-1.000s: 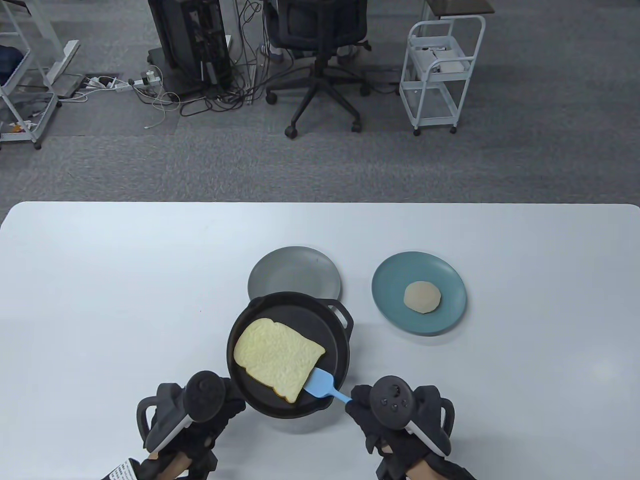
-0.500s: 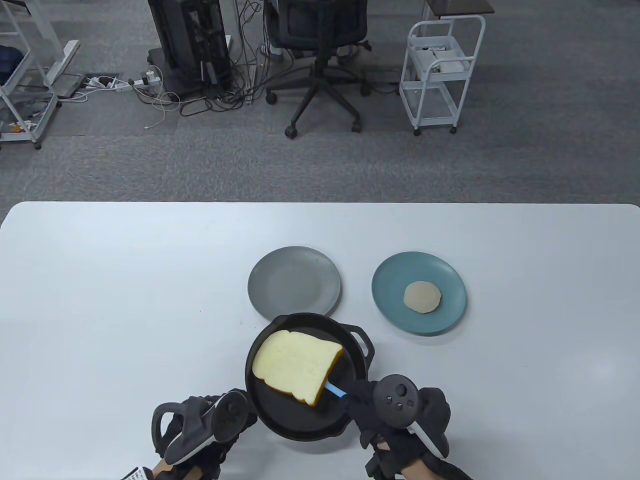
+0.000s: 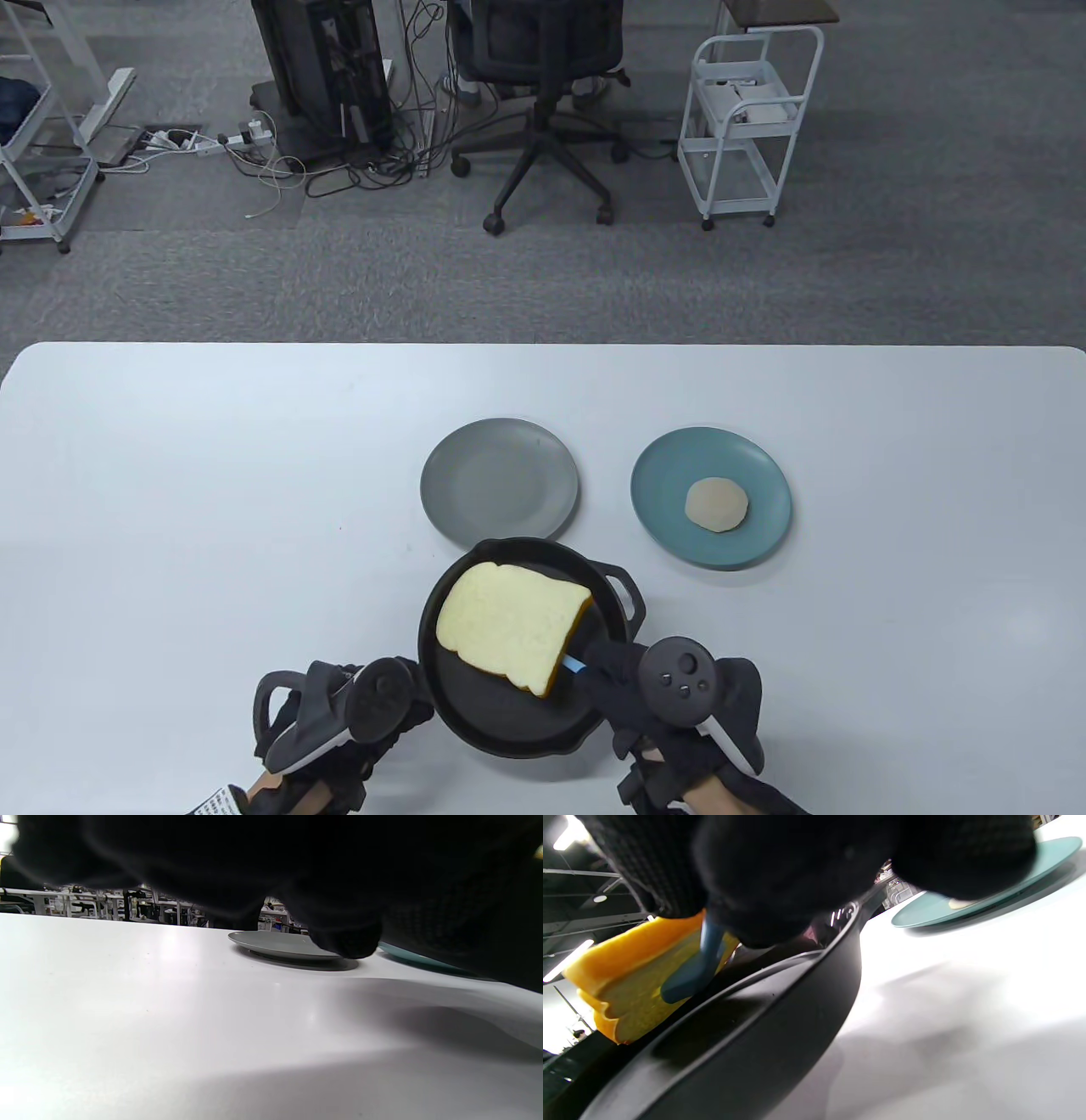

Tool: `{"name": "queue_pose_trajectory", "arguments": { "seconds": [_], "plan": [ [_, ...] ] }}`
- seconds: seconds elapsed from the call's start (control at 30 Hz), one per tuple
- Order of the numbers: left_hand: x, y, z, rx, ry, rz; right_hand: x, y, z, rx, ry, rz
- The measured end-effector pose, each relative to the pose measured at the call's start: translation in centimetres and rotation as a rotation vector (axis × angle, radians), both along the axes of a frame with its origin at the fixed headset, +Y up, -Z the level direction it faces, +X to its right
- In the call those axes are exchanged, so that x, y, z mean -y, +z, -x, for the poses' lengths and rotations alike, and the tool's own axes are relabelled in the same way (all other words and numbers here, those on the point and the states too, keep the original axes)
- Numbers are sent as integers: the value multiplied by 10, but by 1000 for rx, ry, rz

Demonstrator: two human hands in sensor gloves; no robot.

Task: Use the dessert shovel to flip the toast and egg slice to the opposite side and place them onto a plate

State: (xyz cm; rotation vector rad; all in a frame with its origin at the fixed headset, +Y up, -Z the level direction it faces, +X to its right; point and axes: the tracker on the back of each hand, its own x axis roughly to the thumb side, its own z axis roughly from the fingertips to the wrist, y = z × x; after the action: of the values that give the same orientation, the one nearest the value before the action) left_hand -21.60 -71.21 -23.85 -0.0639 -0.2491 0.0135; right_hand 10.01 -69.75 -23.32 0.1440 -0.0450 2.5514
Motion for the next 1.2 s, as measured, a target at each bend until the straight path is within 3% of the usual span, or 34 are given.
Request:
{"name": "queue_pose_trajectory", "arguments": {
  "seconds": [0.3, 0.63, 0.87, 1.2],
  "plan": [
    [4, -5, 5, -29, -27, 31, -8, -6, -30, 101, -153, -23],
    [5, -6, 5, -11, -25, 40, -18, -26, -92, 401, -288, -78],
    [5, -5, 5, -8, -19, 40, -6, -59, -121, 570, -98, -118],
    [9, -4, 1, 14, -46, 62, 29, -98, -108, 563, 268, -148]
  ]
}}
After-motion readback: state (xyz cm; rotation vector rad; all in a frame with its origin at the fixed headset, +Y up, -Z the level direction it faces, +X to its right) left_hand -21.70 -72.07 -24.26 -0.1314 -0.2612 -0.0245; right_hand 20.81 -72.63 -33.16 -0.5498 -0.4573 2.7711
